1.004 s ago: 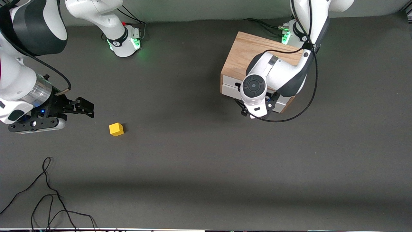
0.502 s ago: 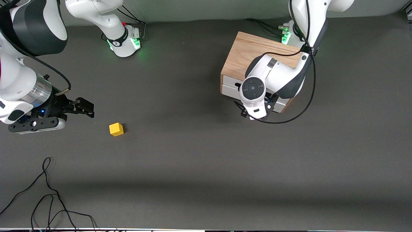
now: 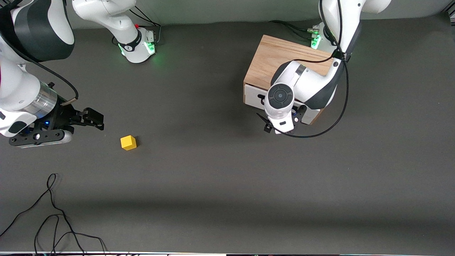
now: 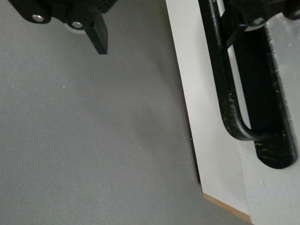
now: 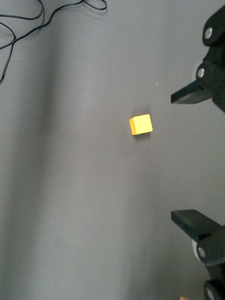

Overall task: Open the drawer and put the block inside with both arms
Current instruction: 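Pull the drawer handle outward with the left gripper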

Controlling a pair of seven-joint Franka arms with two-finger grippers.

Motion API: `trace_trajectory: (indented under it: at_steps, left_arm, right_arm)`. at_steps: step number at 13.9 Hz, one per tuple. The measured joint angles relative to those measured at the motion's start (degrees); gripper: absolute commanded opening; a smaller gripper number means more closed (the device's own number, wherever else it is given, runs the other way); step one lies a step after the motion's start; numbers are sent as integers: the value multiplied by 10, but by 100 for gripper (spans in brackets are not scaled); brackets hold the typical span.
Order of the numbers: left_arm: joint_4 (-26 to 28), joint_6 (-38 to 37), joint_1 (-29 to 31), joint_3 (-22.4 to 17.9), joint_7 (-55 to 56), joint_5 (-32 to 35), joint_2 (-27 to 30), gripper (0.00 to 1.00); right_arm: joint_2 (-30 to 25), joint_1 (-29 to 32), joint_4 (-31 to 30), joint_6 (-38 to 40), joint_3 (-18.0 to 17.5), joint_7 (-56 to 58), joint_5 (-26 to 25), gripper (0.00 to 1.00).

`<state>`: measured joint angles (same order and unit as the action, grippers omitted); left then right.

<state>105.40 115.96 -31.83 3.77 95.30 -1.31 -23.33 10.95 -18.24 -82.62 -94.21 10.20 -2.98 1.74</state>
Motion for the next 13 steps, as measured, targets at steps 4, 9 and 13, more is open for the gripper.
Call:
trace_trajectory:
  at_steps: [4,9,13]
  left_arm:
    - [-42,4,1,-4,0,1,-26,100]
    - [-90,4,2,-6,0,1,-57,100]
    - [-134,6,2,-6,0,1,-83,100]
  right_arm:
    - [0,0,0,-1,0,0,0,100]
    - [0,0,0,-1,0,0,0,100]
    - [0,0,0,-4,0,0,0,100]
